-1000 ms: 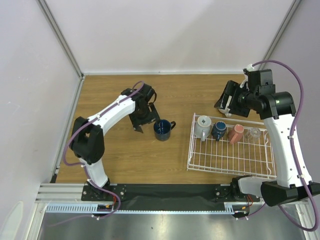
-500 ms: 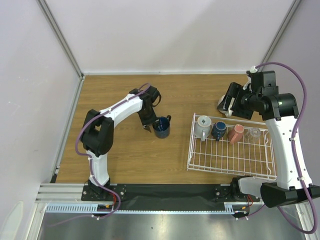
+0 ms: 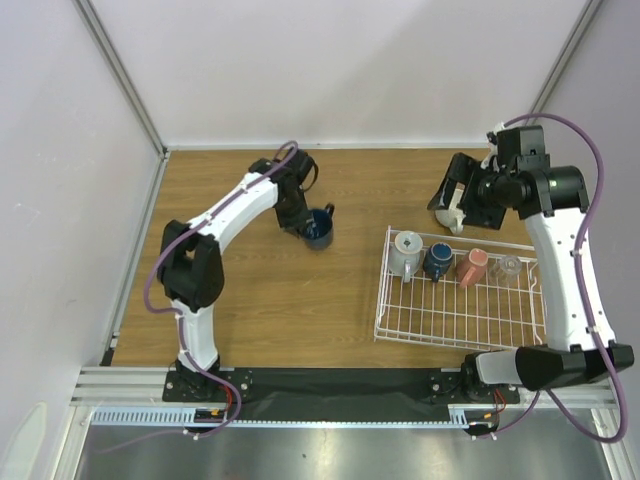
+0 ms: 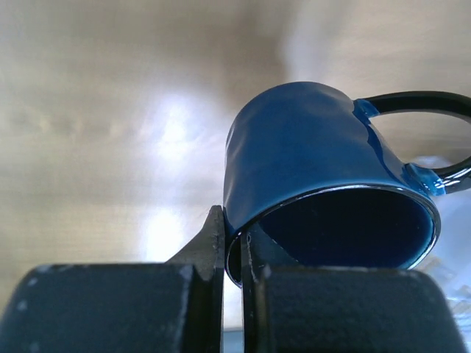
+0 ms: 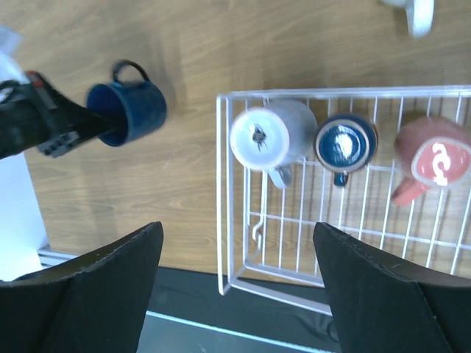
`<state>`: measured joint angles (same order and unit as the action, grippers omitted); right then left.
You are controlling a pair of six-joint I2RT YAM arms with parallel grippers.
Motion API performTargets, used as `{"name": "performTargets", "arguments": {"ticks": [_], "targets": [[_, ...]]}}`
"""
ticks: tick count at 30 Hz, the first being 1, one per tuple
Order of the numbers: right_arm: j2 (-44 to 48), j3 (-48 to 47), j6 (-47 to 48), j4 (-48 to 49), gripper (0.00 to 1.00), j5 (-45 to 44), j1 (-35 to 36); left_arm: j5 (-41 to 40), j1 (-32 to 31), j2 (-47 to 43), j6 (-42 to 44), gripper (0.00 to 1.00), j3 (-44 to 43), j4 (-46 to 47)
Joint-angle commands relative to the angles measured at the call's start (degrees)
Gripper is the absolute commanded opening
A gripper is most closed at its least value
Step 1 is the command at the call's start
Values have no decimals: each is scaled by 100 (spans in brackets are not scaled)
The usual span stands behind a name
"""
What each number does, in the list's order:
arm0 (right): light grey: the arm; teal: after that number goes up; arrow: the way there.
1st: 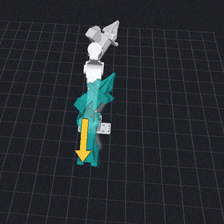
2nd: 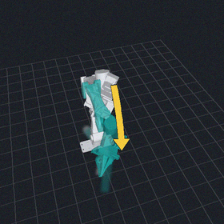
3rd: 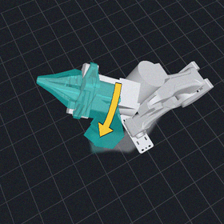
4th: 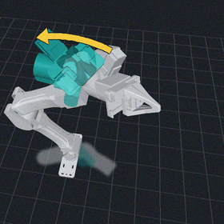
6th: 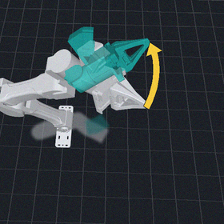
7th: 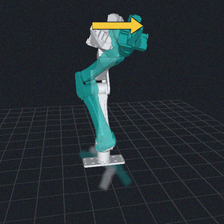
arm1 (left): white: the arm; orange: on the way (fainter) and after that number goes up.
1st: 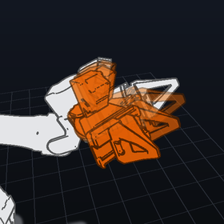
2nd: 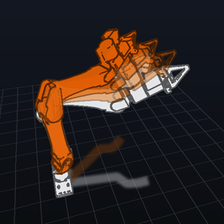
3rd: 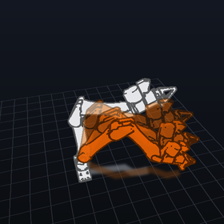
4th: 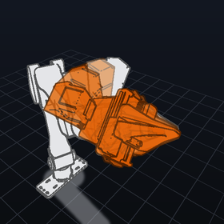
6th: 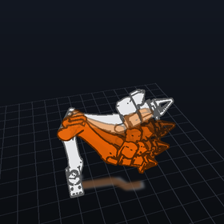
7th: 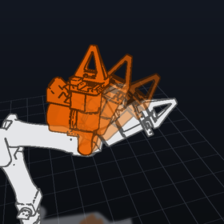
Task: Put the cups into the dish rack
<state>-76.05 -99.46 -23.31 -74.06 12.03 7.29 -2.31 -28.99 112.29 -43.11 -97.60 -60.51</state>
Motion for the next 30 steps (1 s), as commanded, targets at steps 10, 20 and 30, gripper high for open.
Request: {"name": "performTargets", "arguments": {"ticks": [10,20,30], "targets": [[-1271,-1735,-330,-74,92,3451,-570,1285,-27,-2571,1902,0,-31,4131],[-1264,-848,-3453,2806,91,5775,-26,2981,-36,-2835,3124,0,-22,5295],[-349,639,-6853,6256,87,5687,97,3219,-159,-3160,5346,0,-277,4671]]}}
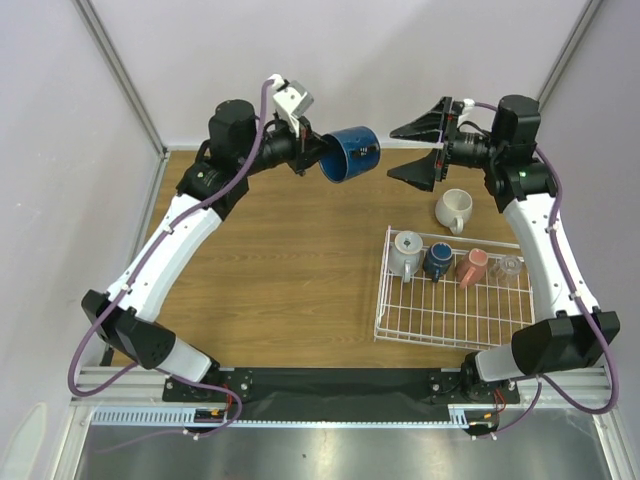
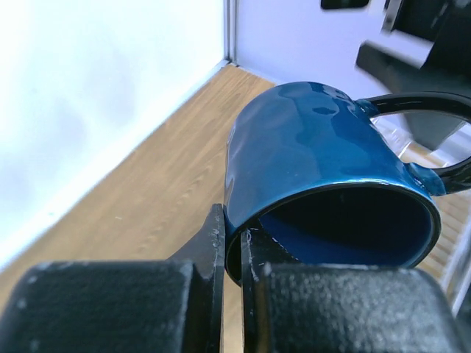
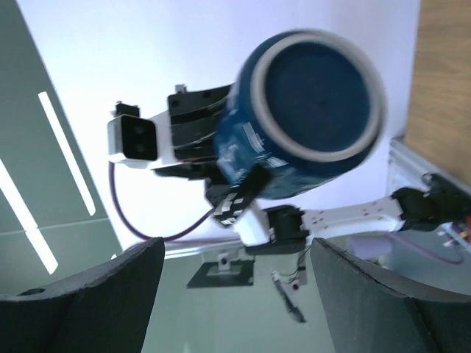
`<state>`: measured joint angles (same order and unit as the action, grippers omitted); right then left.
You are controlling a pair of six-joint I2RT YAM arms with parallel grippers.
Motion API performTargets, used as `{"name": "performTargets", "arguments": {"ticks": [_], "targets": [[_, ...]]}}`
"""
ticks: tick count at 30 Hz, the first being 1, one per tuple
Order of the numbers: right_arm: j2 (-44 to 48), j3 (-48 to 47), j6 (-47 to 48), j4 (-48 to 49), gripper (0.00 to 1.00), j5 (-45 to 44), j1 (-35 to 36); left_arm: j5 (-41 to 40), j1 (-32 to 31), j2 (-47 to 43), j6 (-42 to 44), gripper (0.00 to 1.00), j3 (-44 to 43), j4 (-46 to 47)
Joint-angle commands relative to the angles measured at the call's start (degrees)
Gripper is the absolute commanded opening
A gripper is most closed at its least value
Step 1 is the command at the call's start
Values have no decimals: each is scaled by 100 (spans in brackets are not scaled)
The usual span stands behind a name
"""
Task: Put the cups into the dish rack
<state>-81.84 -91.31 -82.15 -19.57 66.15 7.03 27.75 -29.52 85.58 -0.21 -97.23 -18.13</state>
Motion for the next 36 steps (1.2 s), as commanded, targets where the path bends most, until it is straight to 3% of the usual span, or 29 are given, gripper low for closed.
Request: {"name": "performTargets", "arguments": {"ticks": [1,6,11,16,19,24,31,36], "targets": [[213,-220,-1118,815,86,293,193,161,-107,-551,1136,0,-271,520],[230,-125,-1532,817,84,442,457,-164,-273,-1042,1812,0,424,1013],[371,288,-2172,1209,78,443,773,-234,-431,-1193,2068,0,529,960],[362,315,-2059,877,75,478,1046,-77,-572,-1465,2376,0,854,1268],[345,307,-2209,946,70,460,1178,-225,-722,-1465,2613,0,732,926],[388,298,-1981,508,59,338,1345,-331,-862,-1536,2640,0,785,943],[467,359,-1550,7,35,118,1486,-367,-986,-1614,2622,0,820,820],[511,403,-1392,-73,26,21,1644,-323,-1012,-1659,2570,0,881,829]]}}
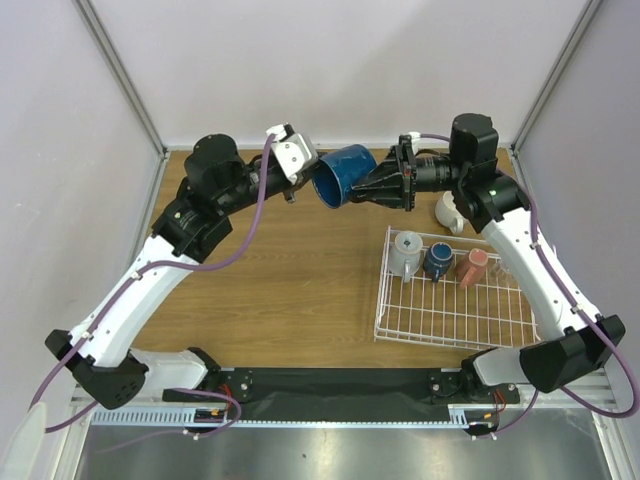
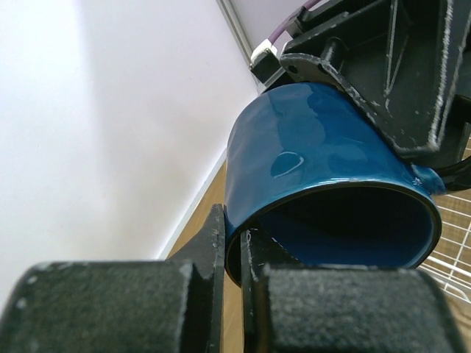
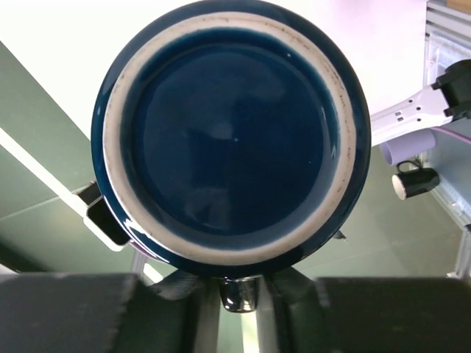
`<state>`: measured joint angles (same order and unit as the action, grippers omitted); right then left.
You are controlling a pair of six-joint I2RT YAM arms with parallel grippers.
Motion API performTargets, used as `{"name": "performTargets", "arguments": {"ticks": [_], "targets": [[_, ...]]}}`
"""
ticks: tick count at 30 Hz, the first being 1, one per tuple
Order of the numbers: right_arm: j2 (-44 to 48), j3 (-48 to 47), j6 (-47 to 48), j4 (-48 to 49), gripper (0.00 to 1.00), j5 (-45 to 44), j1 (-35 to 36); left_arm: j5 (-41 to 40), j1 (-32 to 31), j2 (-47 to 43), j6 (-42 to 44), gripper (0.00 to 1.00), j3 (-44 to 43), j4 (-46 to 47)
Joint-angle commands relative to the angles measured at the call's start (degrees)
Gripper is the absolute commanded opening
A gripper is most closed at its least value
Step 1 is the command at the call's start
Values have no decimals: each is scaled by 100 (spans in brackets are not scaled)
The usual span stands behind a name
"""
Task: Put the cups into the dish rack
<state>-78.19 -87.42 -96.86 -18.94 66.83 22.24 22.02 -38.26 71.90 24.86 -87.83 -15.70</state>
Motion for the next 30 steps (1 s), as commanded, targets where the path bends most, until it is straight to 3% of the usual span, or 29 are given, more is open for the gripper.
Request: {"name": "performTargets", "arguments": {"ticks": [1,3,6,8,12,13,16,19,21,22,25,26,30], "targets": [[146,14,106,-171,24,-56,140,267,-155,-290,54,0,-67,577],[164,23,228,-267,18,-91,193,303,-173,-290,19,0,-59,595],[199,23,465,-505,0,-179,211,294,-208,-317,-69,0,-24,621],[243,40,597,-663,0,-240,202,250,-217,-369,-165,8,81,674],[322,-56,1098,-1269,0,-512,158,-91,-217,-519,-315,49,345,779],[348,-91,1360,-1427,0,-565,62,-206,-208,-545,-359,73,407,745],[410,-311,2115,-2366,0,-872,-219,-759,-199,-782,-385,91,723,718],[507,-530,2705,-3421,0,-1310,-439,-1663,-208,-1168,-569,99,1197,771],[577,-715,3329,-4282,0,-1575,-711,-2366,-199,-1536,-666,100,1373,814],[586,-794,3514,-4981,0,-2029,-834,-2604,-199,-1652,-876,100,1531,823],[621,-1136,4130,-5838,0,-2944,-1212,-3633,-208,-1977,-1568,100,1507,386],[656,-1216,4149,-6302,0,-3800,-1300,-3783,-199,-2030,-1729,100,1454,210],[1164,-989,3904,-6807,0,-5389,-1398,-4003,-199,-2241,-2423,100,1234,-712]]}}
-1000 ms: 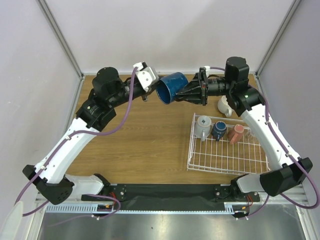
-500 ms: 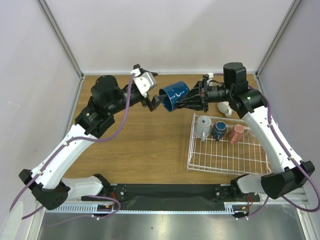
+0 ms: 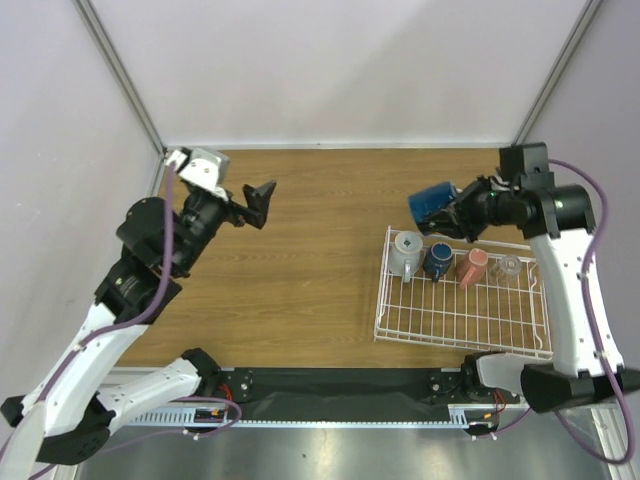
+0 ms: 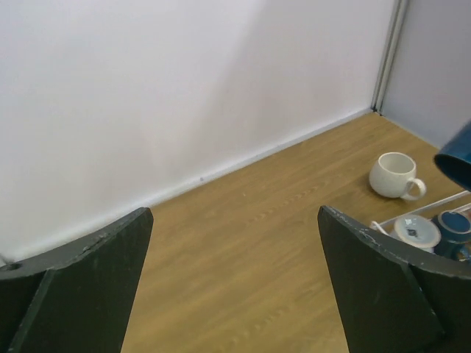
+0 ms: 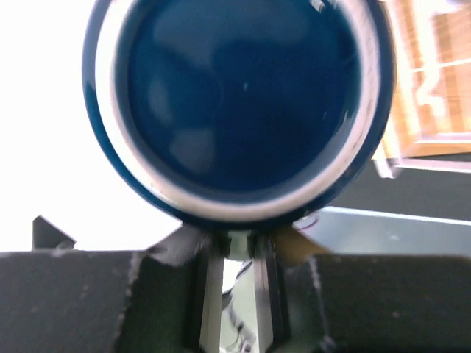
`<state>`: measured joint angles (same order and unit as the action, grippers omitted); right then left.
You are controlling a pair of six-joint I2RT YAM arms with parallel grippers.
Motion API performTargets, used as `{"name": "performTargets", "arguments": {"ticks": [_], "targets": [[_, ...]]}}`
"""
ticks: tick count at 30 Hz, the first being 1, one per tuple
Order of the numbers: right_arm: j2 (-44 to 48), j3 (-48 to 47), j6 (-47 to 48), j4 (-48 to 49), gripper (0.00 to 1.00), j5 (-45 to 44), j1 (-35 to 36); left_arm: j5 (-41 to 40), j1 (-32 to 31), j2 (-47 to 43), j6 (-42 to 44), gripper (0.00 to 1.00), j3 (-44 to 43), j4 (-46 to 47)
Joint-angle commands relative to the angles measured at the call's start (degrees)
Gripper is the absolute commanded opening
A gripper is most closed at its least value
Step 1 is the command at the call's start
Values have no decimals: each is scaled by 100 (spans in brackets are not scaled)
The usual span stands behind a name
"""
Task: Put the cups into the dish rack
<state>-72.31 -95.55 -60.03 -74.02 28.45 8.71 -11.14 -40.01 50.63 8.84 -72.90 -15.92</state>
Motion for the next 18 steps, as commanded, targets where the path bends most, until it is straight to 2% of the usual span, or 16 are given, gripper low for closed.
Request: {"name": "performTargets", "arguments": {"ticks": [1,6,13,18], "targets": [[709,182,159,-1299,0,-1770,-54,-679,-33,-150,-1049,100,-329,-806],[1508,1449,-298,-1317,0,-2483,-80,-390,-33,-369,-1332,100,-400,-1334],[1808,1767,-403,-1334,0,-3283,-115,-144,-33,-616,-1359,100,-575,-1879],[2019,2794,-308,-1308,0,-4126,-115,15,-33,-1002,-1359,100,-321,-1879]]}}
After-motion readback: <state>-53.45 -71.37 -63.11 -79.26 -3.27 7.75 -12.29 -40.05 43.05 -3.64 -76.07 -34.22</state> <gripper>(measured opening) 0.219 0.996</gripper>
